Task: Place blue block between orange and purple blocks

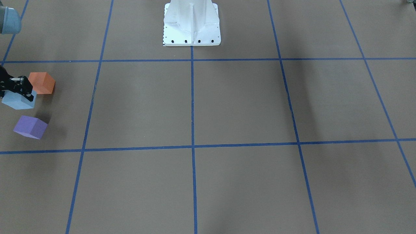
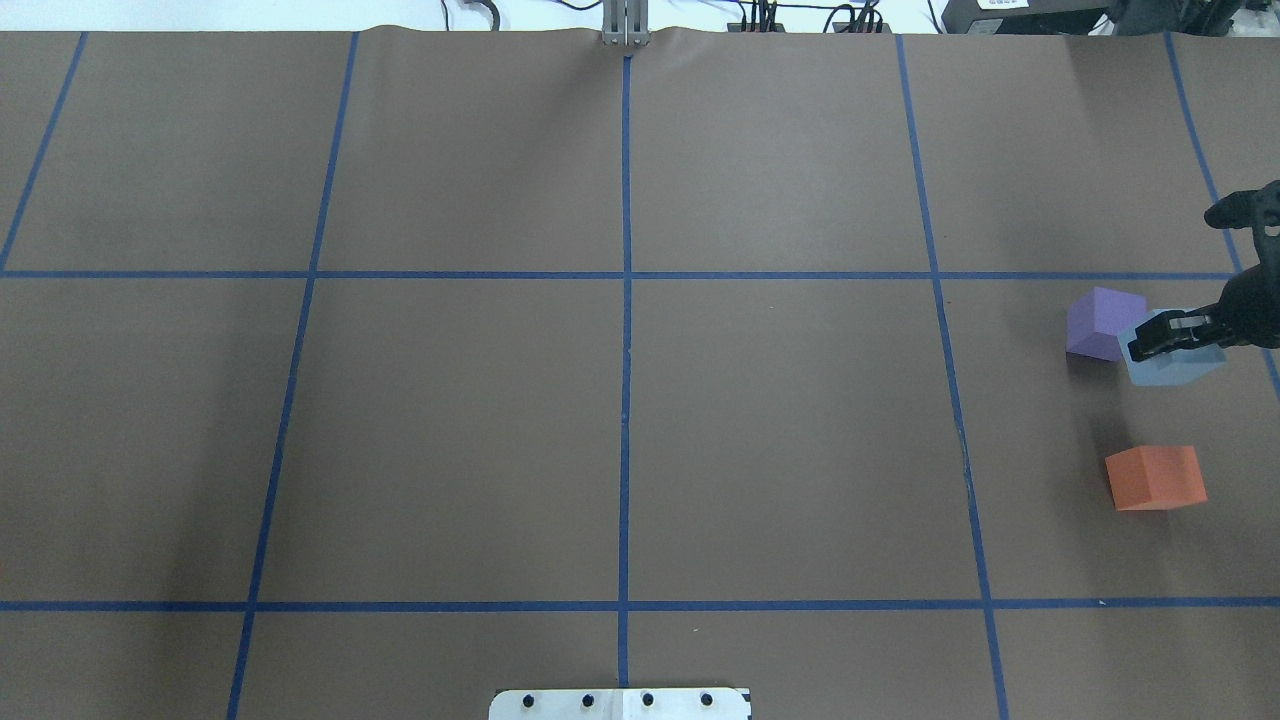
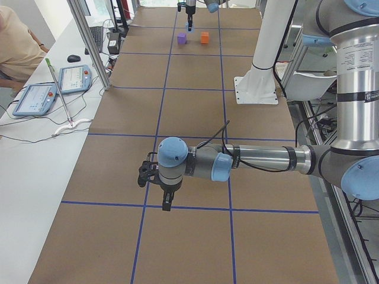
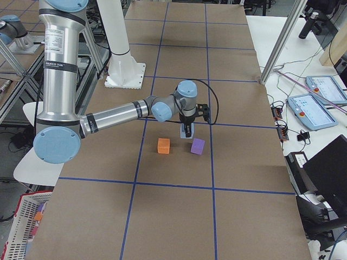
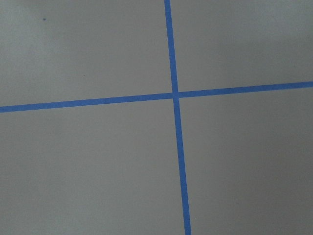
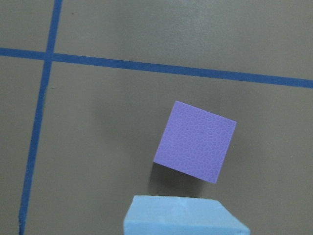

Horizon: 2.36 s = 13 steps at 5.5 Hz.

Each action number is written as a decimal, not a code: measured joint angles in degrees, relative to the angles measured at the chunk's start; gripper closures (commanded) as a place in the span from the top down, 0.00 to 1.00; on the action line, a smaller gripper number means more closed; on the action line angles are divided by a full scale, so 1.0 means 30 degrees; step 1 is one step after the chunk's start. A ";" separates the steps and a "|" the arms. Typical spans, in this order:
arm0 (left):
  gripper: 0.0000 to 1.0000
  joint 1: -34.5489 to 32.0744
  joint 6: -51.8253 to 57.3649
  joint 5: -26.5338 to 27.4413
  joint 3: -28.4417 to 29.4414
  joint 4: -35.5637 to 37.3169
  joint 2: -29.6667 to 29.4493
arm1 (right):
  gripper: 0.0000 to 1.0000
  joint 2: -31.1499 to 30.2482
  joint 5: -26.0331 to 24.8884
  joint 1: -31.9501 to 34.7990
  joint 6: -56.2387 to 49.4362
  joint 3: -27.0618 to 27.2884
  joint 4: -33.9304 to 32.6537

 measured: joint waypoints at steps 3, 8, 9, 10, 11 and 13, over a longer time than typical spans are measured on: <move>1.00 0.0024 0.0010 0.0028 0.0107 -0.0588 -0.0001 | 0.24 -0.0243 -0.1856 -0.2300 0.2817 -0.1005 0.2204; 1.00 0.0046 0.0008 0.0029 0.0156 -0.0666 -0.0001 | 1.00 -0.0396 -0.2245 -0.2364 0.1129 -0.1063 0.1996; 1.00 0.0046 0.0009 0.0029 0.0159 -0.0652 0.0000 | 1.00 -0.0284 -0.0810 -0.0562 -0.0783 -0.0921 0.1137; 1.00 0.0043 0.0010 0.0029 0.0160 -0.0647 0.0008 | 1.00 -0.0165 0.0526 0.1746 -0.3815 -0.0698 -0.0625; 1.00 0.0045 0.0010 0.0029 0.0170 -0.0637 0.0021 | 1.00 -0.0155 0.1180 0.4085 -0.7526 -0.0500 -0.2776; 1.00 0.0053 0.0010 0.0029 0.0185 -0.0608 0.0073 | 1.00 -0.0440 0.1622 0.7818 -1.2995 -0.0138 -0.6747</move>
